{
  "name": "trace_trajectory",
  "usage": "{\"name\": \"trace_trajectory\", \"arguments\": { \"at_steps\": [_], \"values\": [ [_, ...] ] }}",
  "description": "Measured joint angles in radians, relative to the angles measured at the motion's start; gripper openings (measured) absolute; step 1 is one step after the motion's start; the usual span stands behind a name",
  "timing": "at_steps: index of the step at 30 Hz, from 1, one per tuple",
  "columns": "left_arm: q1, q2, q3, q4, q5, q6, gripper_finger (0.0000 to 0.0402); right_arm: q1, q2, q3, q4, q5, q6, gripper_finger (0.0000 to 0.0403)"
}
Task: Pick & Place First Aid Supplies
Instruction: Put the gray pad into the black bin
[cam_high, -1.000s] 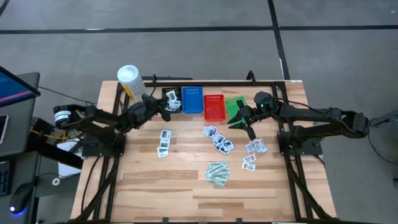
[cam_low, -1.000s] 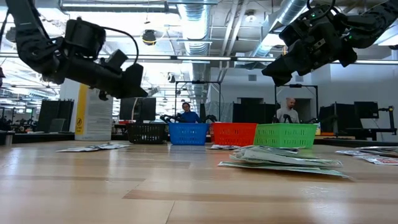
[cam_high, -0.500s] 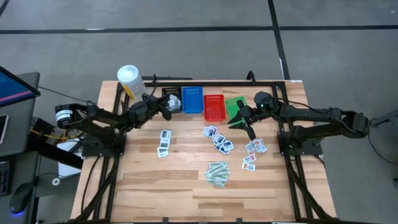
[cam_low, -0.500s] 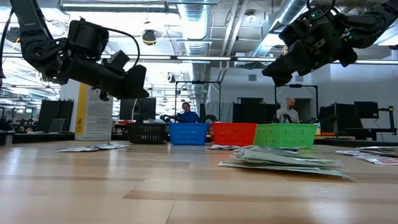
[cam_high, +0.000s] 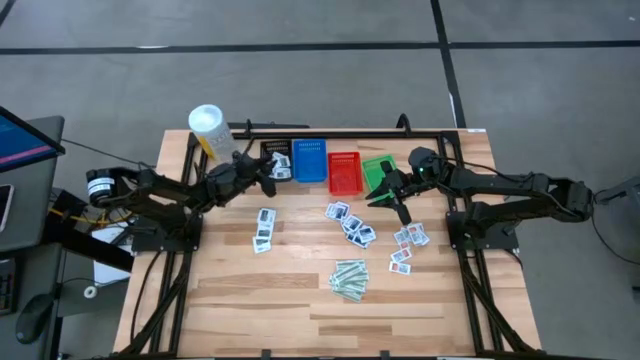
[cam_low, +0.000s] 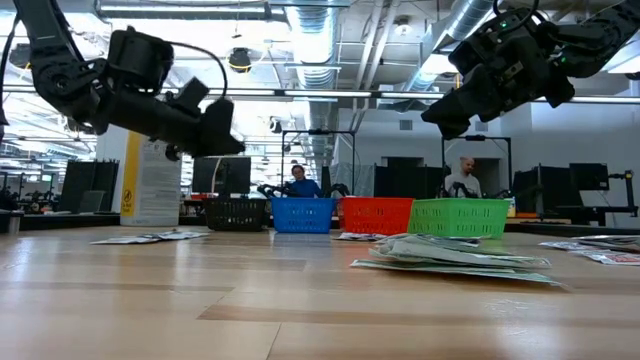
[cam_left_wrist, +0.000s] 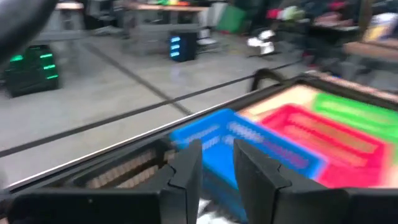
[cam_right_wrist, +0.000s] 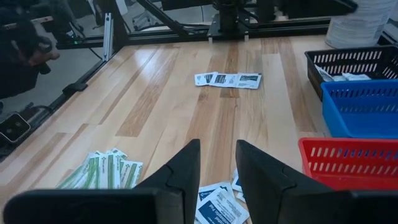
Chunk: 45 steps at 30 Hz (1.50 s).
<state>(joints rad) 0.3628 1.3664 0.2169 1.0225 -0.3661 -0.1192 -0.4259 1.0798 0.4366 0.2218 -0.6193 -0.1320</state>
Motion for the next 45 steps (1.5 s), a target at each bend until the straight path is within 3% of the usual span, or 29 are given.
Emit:
{"name": "trace_trajectory", "arguments": {
  "at_steps": [6, 10, 17, 24, 34, 45],
  "values": [
    [-0.091, -0.113, 0.000, -0.023, 0.137, 0.073, 0.0091, 0.000, 0.000, 0.000, -0.003, 0.000, 0.009, 0.0098],
    [-0.172, -0.191, 0.000, -0.165, 0.203, 0.119, 0.0091, 0.000, 0.000, 0.000, -0.016, 0.000, -0.004, 0.0098],
    [-0.293, -0.231, 0.000, -0.485, 0.205, 0.067, 0.0091, 0.000, 0.000, 0.000, -0.030, 0.000, -0.009, 0.0098],
    [-0.388, -0.231, 0.000, -0.624, 0.201, -0.034, 0.0090, 0.000, 0.000, 0.000, -0.027, 0.000, -0.009, 0.0098],
    [-0.355, -0.275, 0.000, -0.901, 0.124, -0.194, 0.0077, 0.000, 0.000, 0.000, -0.027, 0.000, -0.009, 0.0098],
    [-0.275, -0.274, 0.000, -0.950, 0.123, -0.230, 0.0077, 0.000, 0.000, 0.000, -0.026, 0.000, -0.009, 0.0098]
  ]
}}
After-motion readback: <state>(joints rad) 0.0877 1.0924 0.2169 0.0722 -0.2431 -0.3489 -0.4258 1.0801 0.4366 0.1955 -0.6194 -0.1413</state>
